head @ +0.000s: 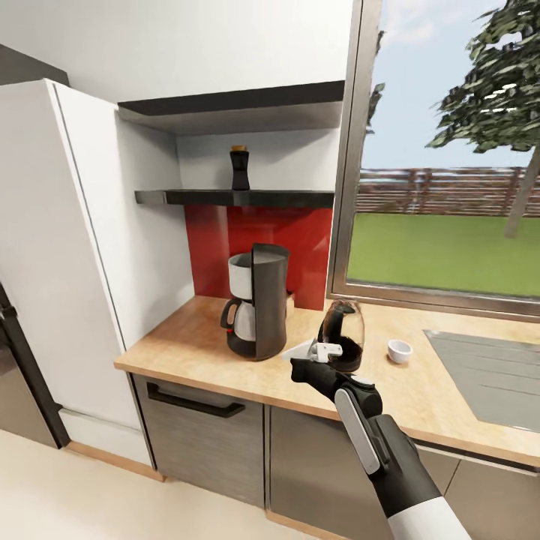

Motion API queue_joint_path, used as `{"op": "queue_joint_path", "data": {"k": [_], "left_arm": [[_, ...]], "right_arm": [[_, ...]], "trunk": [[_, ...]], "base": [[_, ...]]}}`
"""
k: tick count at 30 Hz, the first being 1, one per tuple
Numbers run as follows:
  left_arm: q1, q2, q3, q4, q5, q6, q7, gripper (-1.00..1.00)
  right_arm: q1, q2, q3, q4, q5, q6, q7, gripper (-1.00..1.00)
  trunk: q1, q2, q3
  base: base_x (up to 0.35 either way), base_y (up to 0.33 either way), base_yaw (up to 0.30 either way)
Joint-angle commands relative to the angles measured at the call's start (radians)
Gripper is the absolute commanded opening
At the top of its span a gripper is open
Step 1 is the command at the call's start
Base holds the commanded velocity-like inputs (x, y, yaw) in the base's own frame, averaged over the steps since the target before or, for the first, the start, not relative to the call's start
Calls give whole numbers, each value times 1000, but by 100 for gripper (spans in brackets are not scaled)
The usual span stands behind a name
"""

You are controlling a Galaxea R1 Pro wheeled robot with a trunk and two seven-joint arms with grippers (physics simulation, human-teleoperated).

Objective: Set up a coffee station on the kitchen countertop: keep the coffee maker on the countertop, move the bottle of coffee from the kitchen shelf to the counter next to the coffee maker, place a paper coffee filter on top of the coffee maker, put the saucer next to the coffee maker with the coffee cup on the saucer, and place the electric kettle next to the coffee maker.

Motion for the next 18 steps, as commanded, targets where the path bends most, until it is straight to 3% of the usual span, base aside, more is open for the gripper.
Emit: {"op": "queue_joint_path", "data": {"k": [1,18], "left_arm": [[1,0,3,-2,-1,-1,0,100],[1,-1,3,-2,-1,-1,0,100]], "right_arm": [[-1,0,0,-1,-1,5,0,-100],[-1,0,0,-1,-1,5,0,-100]], "trunk": [[-4,6,2],[-69,125,55]], "base": [[0,0,0],[0,0,0]]}}
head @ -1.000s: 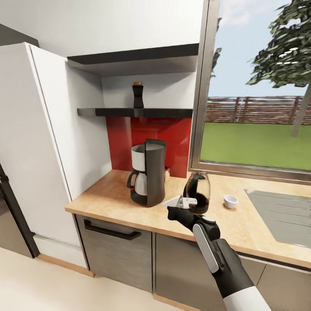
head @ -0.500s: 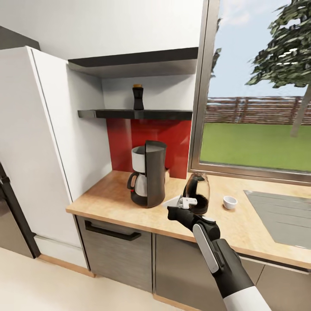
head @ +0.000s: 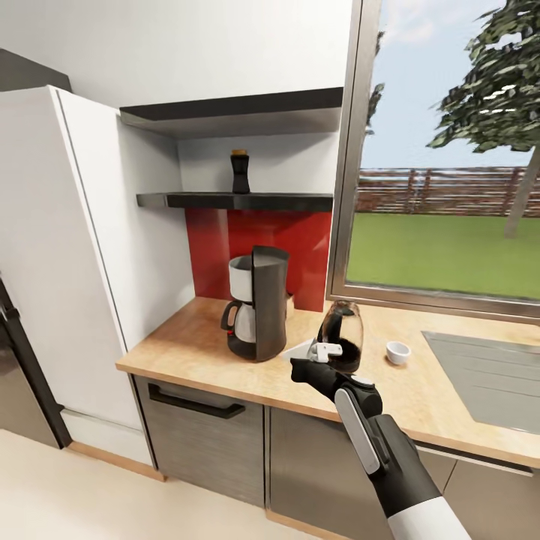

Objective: Set up a coffee station on the kitchen countertop: keep the coffee maker on the countertop, move the bottle of coffee from the kitchen shelf to the counter next to the coffee maker, place a paper coffee filter on top of the coffee maker, put the saucer next to the coffee maker with the coffee cup on the saucer, and place the electric kettle next to the coffee maker.

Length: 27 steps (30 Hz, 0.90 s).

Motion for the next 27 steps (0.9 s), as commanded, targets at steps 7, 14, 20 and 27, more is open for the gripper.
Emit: {"op": "queue_joint_path", "data": {"k": [7,14,20,27], "left_arm": [[1,0,3,-1,-1,-1,0,100],[1,0,3,-1,-1,-1,1,100],[1,0,3,-1,-1,-1,0,100],[1,0,1,-1,-3,-2,0,100]], "right_arm": [[0,0,0,-1,-1,4,0,-100],[0,0,0,-1,-1,4,0,-100],[0,0,0,-1,-1,4,0,-100],[0,0,0,-1,-1,4,0,-100]], "trunk": [[-27,49,22],[-50,91,41],[-50,91,41],[-50,91,41]], "base": [[0,0,0],[0,0,0],[0,0,0],[0,0,0]]}}
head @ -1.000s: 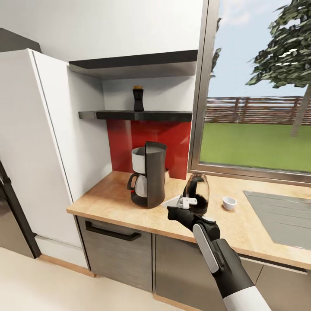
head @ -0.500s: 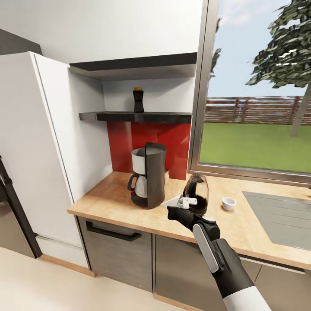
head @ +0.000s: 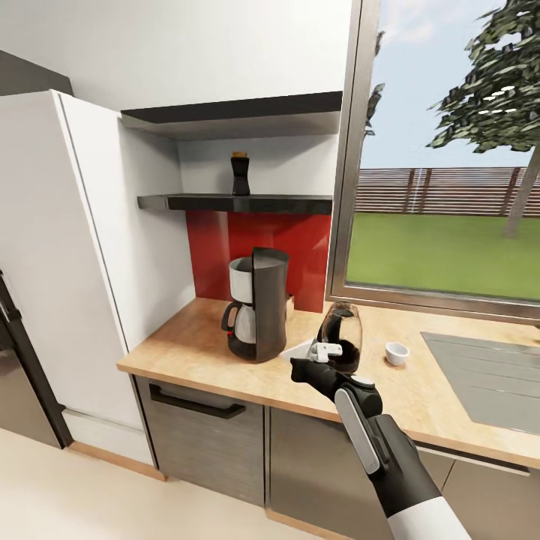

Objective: Set up a coffee station on the kitchen countertop: keep the coffee maker on the countertop, move the bottle of coffee from the kitchen shelf to the counter next to the coffee maker, place a paper coffee filter on top of the coffee maker, put the saucer next to the coffee maker with the coffee cup on the saucer, and place the electric kettle next to the coffee maker.

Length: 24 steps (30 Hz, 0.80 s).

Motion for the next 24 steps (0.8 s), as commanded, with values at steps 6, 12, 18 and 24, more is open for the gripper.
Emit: {"op": "queue_joint_path", "data": {"k": [6,12,18,24], "left_arm": [[1,0,2,-1,-2,-2,-1,100],[1,0,3,-1,-1,-1,-2,100],[1,0,4,-1,1,0,2,100],[0,3,8,-4,2,6,6,100]], "right_arm": [[0,0,0,-1,-1,4,0,-100],[0,0,0,-1,-1,4,0,-100],[0,0,0,-1,-1,5,-2,-100],[-2,0,-3,-89,2,99,-7,-100]], "trunk": [[0,-1,0],[0,-1,0],[0,-1,0],[0,-1,0]], "base": [[0,12,-11],[0,247,-186],[1,317,-5],[64,323,0]]}}
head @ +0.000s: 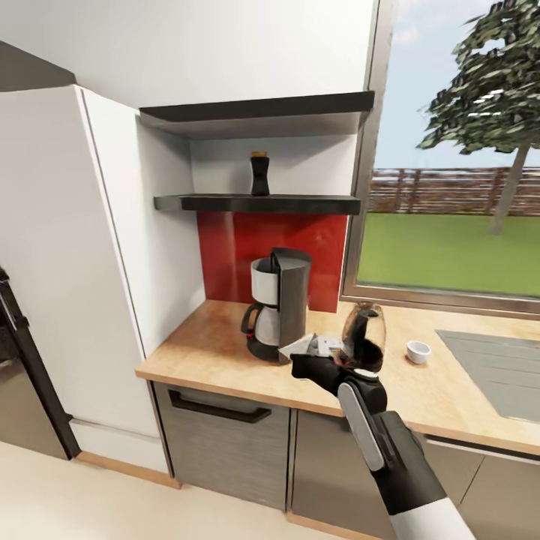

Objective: Set up a coffee station on the kitchen countertop: keep the coffee maker on the countertop, move the bottle of coffee from the kitchen shelf to the counter next to the coffee maker, place a paper coffee filter on top of the coffee maker, put the saucer next to the coffee maker with the coffee cup on the saucer, and place the electric kettle next to the coffee maker.

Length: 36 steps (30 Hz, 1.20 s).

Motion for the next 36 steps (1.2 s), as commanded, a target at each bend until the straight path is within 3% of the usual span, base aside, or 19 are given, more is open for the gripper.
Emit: {"op": "queue_joint_path", "data": {"k": [1,5,7,8,11,16,20,26,29,31,36], "left_arm": [[0,0,3,-1,-3,-1,1,100],[1,0,3,-1,-4,-1,1,100],[1,0,3,-1,-4,0,0,100],[1,-1,3,-1,-4,0,0,100],[1,-1,2,-1,-4,0,0,100],[1,-4,1,-2,-5,0,0,100],[1,-8,0,-1,-4,1,0,100],[1,-9,3,2,-2,1,0,100],[1,-9,2,3,-2,1,0,100],[1,-8,2,4,-2,1,1,100],[1,-7,3,4,-2,14,1,100]], "right_arm": [[-5,0,-1,-63,1,93,-2,-100],[-44,0,-2,-104,2,170,-3,-100],[-144,0,-2,-108,1,184,-3,-100],[-227,0,-2,-107,-1,188,-3,-100],[-333,0,-2,-99,-2,217,-3,-100],[-548,1,-2,45,-2,242,-4,-100],[-665,0,-2,185,-2,243,-4,-100],[-713,2,-2,325,1,243,-22,-100],[-716,2,-2,338,3,243,-140,-100],[-718,3,-1,336,2,243,-268,-100],[-718,2,1,324,5,244,-306,-100]], "trunk": [[1,0,0],[1,0,0],[1,0,0],[1,0,0],[1,0,0],[1,0,0],[1,0,0],[1,0,0],[1,0,0],[1,0,0],[1,0,0]], "base": [[70,257,0],[26,98,0],[5,17,0],[1,4,0],[0,1,0],[0,0,0],[0,0,0],[0,0,0],[0,0,0],[0,0,0],[9,1,0]]}}
